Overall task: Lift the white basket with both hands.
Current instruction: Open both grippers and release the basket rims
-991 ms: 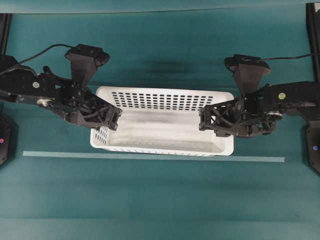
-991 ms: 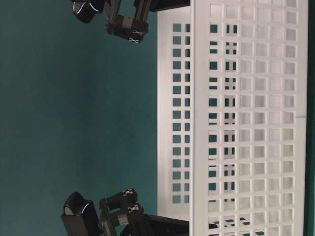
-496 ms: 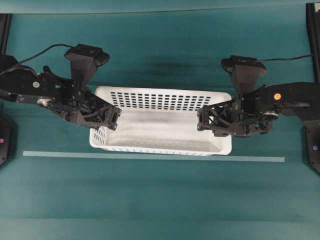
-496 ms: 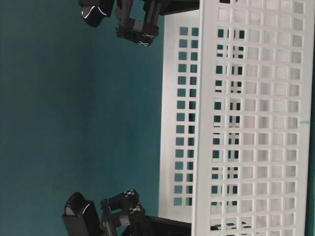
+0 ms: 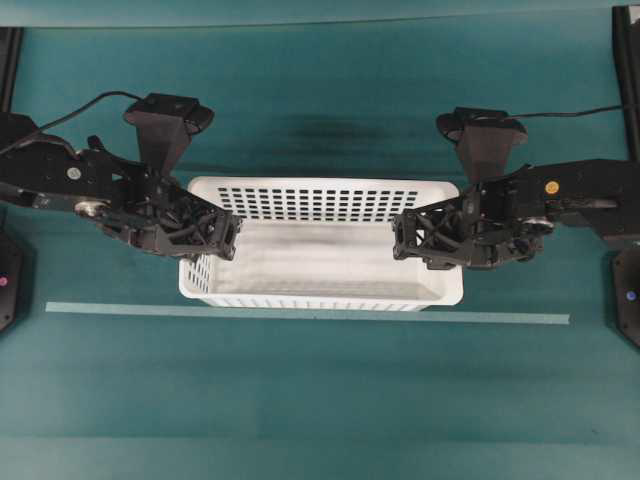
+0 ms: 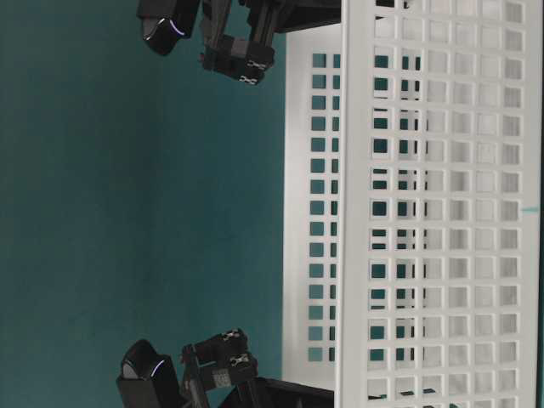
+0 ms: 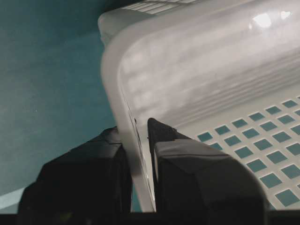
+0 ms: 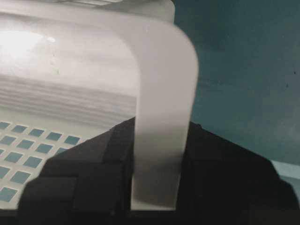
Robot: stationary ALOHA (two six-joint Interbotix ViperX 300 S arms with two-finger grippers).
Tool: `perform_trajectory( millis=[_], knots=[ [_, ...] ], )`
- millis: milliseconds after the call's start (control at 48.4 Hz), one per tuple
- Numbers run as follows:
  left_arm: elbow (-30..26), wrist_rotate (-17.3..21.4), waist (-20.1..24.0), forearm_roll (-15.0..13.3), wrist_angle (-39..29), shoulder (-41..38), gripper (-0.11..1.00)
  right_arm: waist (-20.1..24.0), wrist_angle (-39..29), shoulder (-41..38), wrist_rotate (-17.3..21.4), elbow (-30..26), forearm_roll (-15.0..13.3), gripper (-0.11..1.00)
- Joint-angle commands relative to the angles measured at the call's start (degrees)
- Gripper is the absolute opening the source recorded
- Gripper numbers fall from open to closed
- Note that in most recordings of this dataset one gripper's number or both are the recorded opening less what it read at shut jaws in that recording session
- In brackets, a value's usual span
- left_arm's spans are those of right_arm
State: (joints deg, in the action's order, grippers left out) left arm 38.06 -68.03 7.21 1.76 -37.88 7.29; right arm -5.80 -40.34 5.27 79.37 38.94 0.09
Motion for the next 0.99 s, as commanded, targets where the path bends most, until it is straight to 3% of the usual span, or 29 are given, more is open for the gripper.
perform_trajectory(
  millis=[0, 351, 392, 619, 681, 970],
  knots=[
    [-0.2, 1.1, -0.4, 0.4, 1.6, -1.1, 0.08, -0.1, 1.8, -1.8, -3.0, -0.2, -0.2, 0.22],
    [0.1, 3.3, -0.4, 0.3, 6.6, -1.0, 0.08, -0.4, 4.0, -1.8, -3.3, 0.1, 0.0, 0.23],
    [0.1, 3.3, -0.5, 0.3, 6.7, -1.0, 0.08, -0.4, 4.0, -1.8, -3.3, 0.1, 0.0, 0.3],
    [0.6, 3.5, -1.3, 0.4, 8.9, -0.9, 0.08, -0.4, 3.7, -1.8, -3.2, -0.1, 0.0, 0.87],
    [1.0, 3.6, -1.4, 0.4, 9.5, -0.9, 0.08, -0.3, 3.9, -1.9, -3.2, -0.1, 0.0, 0.91],
    [1.8, 3.1, -2.0, 0.3, 9.8, 0.8, 0.08, -1.0, 4.2, -2.5, -3.4, -0.4, -0.7, 0.9]
  ],
)
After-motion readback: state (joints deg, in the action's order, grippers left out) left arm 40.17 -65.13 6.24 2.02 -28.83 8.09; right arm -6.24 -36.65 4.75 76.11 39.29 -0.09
